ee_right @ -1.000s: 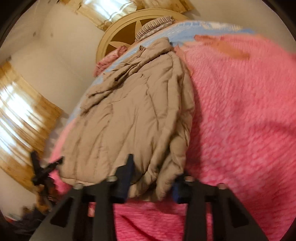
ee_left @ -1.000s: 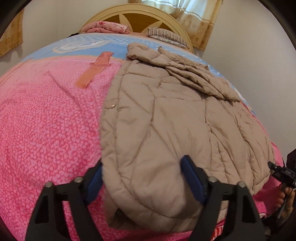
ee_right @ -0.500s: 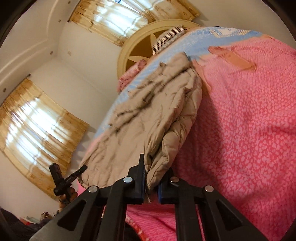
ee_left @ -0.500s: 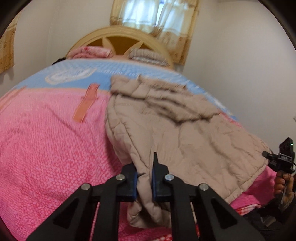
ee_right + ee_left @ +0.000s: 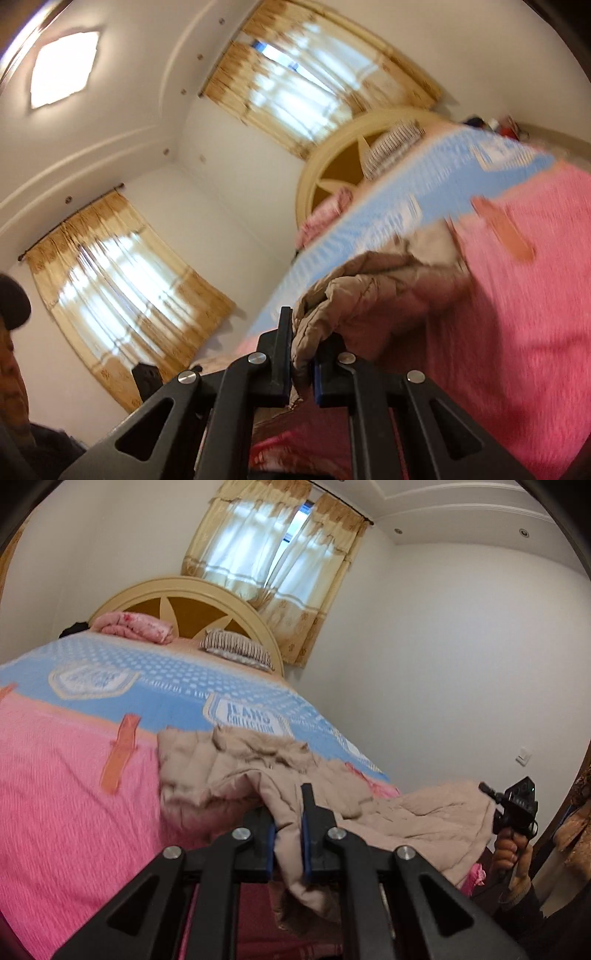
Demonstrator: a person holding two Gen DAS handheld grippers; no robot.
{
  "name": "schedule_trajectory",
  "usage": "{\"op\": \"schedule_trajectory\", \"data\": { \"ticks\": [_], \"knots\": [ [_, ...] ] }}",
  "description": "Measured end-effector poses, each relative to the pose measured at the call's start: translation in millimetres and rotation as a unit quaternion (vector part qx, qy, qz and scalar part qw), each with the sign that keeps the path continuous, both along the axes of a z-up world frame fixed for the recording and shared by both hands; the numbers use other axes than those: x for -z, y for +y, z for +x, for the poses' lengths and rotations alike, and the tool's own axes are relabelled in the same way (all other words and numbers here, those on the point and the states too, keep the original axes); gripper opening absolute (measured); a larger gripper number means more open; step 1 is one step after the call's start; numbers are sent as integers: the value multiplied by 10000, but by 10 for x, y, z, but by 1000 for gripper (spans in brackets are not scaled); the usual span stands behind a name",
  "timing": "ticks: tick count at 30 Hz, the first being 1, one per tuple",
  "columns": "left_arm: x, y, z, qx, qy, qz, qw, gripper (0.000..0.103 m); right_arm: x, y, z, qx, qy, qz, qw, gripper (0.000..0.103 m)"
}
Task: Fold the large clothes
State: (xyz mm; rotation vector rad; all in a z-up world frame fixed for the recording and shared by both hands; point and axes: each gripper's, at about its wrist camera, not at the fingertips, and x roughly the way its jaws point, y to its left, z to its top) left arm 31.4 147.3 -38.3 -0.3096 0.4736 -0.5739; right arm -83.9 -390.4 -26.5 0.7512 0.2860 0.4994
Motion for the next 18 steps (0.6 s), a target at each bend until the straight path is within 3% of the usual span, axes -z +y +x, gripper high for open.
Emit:
{"op": "schedule_trajectory", "data": {
  "ticks": [4,9,18],
  "knots": [
    [-51,95,441,-82,107,-288,9995,11,-198,18,425,88,-159,62,9998,7],
    [-29,69,1026,-64,326,-310,9990,11,-336,122,1198,278,-119,-186,9994,7],
    [291,62,2051,-70,1139,-361,9928,13,-303,229,2605,614,398,-515,9960,6]
  ]
}}
